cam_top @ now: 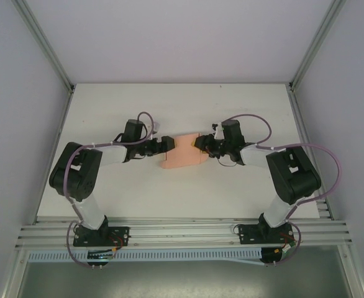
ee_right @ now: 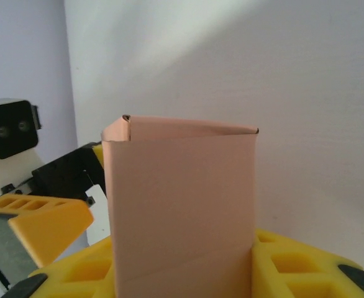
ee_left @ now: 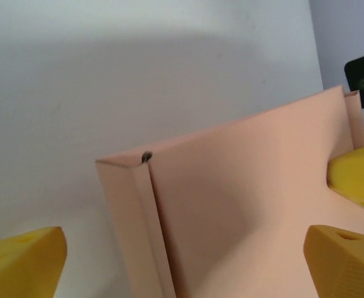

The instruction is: Assemble paper box

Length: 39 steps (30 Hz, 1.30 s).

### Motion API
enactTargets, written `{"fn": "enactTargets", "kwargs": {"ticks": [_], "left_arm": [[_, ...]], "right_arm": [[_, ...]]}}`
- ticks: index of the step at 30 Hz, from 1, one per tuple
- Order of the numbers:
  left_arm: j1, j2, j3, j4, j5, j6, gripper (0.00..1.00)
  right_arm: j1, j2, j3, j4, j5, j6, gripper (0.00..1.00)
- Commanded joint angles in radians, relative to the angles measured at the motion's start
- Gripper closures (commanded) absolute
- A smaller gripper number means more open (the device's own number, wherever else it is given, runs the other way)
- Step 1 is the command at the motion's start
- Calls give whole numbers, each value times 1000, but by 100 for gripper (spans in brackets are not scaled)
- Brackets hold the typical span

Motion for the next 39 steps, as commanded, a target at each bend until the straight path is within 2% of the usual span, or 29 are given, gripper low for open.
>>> {"fn": "enactTargets", "kwargs": {"ticks": [1,4,7,10,13,17,18,20,25,29,36,39], "left_arm": [[-5,-106,59,-103,-47,191,2],[-60,-197,82,-118,-63,370,1],[-184,-270,129,-201,-244,640,2],[-279,-291,172,-265,-345,869,1],[-344,-275,201,-325,-438,1057,1],[-430,-196,286,-387,-593,1238,2],[-454,-170,282,-329,-670,1279,1],[-479,-130,265,-244,-707,1368,2],[-506,-47,275,-136,-805,1456,1],[-508,-48,171,145,-885,1537,1],[-508,-39,100,314,-911,1591,2],[-507,-47,83,330,-895,1593,8]], "right_arm": [[-38,-81,-3,-29,-17,-5,63],[-82,-120,17,-107,-25,18,62],[-124,-145,64,-248,-38,29,61],[-161,-164,107,-355,-63,31,60],[-189,-185,139,-426,-106,42,57],[-220,-207,178,-515,-134,62,54],[-228,-208,185,-532,-148,68,54],[-238,-208,190,-527,-172,80,54],[-259,-215,192,-547,-183,91,59],[-263,-217,175,-534,-203,106,59],[-263,-206,167,-499,-285,180,59],[-263,-216,161,-505,-294,191,59]]}}
